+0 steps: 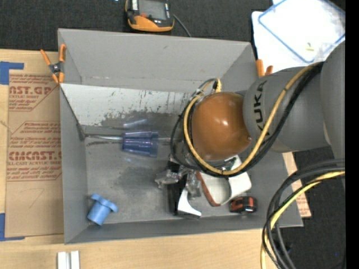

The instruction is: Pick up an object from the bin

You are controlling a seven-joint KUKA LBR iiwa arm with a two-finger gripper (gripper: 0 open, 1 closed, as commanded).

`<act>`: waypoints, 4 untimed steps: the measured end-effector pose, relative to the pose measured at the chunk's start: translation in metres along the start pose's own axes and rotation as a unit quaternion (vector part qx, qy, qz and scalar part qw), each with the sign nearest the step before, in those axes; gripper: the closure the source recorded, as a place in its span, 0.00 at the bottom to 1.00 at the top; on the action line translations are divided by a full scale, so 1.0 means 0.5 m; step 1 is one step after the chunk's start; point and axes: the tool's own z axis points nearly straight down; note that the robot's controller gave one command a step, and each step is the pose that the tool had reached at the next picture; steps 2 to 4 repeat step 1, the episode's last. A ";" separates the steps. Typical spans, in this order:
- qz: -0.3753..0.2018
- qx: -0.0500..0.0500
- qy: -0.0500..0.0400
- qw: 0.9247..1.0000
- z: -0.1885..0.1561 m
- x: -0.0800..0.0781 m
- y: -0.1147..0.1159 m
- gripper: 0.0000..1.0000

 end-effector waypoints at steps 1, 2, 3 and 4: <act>0.000 -0.007 0.003 1.000 -0.072 0.001 0.009 1.00; 0.000 -0.007 0.003 1.000 -0.072 0.001 0.009 1.00; 0.000 -0.007 0.003 1.000 -0.072 0.001 0.009 1.00; 0.000 -0.007 0.003 1.000 -0.072 0.001 0.009 1.00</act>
Offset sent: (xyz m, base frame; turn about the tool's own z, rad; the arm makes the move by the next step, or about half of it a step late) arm -0.0041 0.0004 0.1132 0.0008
